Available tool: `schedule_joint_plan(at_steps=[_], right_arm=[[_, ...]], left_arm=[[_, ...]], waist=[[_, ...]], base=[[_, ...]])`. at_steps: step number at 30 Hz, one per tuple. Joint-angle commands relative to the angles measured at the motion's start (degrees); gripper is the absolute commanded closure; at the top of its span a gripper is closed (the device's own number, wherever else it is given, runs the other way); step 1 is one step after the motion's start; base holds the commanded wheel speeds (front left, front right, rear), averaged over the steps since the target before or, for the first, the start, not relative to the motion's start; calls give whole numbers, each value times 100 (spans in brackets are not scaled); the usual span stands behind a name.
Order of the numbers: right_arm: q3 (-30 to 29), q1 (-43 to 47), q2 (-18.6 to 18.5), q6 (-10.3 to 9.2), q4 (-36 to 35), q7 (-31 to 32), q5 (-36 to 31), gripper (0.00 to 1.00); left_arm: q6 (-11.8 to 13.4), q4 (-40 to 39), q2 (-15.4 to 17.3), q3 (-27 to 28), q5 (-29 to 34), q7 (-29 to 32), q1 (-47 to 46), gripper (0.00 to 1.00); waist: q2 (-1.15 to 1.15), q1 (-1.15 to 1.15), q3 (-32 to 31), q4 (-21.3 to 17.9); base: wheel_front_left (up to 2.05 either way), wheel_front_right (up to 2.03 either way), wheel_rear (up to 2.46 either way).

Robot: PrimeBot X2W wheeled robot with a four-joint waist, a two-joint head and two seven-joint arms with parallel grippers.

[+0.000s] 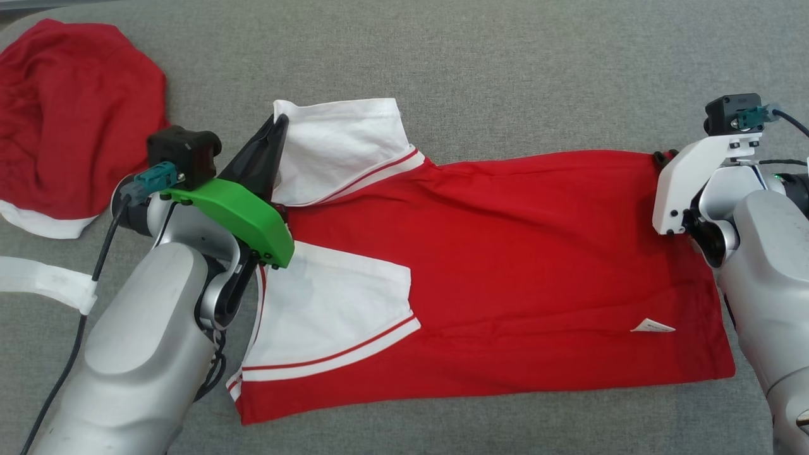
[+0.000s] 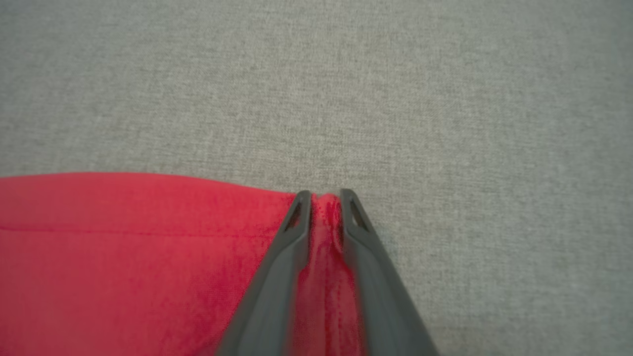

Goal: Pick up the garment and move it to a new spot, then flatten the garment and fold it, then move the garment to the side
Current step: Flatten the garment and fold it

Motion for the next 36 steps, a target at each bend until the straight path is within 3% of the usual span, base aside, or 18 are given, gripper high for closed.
schedule_joint_plan(at_steps=[1,2,11,22,29,36], right_arm=[[37,-18,-21,-2,98,-27,47,91],[70,-46,-28,-2,144,-44,41,100],[155,-165,35,-5,263,-549,213,100],[531,557,-115,-4,-593,-1066,1029,100],[567,1537,-230,-3,-1751,-1233,1635,100],[236,2693,-152,-3,-2790,-1302,1744,100]], left_arm=[[35,0,42,-9,-28,5,41,100],[39,-1,55,-5,-29,10,40,100],[63,-64,192,62,-74,-68,178,100],[215,-752,436,195,-211,-276,785,100],[544,-1880,731,266,-309,-343,1783,100],[1108,-3057,938,283,-414,-407,3214,100]], waist=[[18,0,-6,-13],[18,0,-8,-24],[18,0,-172,-131],[18,0,-614,-245],[18,0,-868,-355],[18,0,-1010,-389]], base=[[0,0,0],[0,0,0],[0,0,0],[0,0,0],[0,0,0],[0,0,0]])
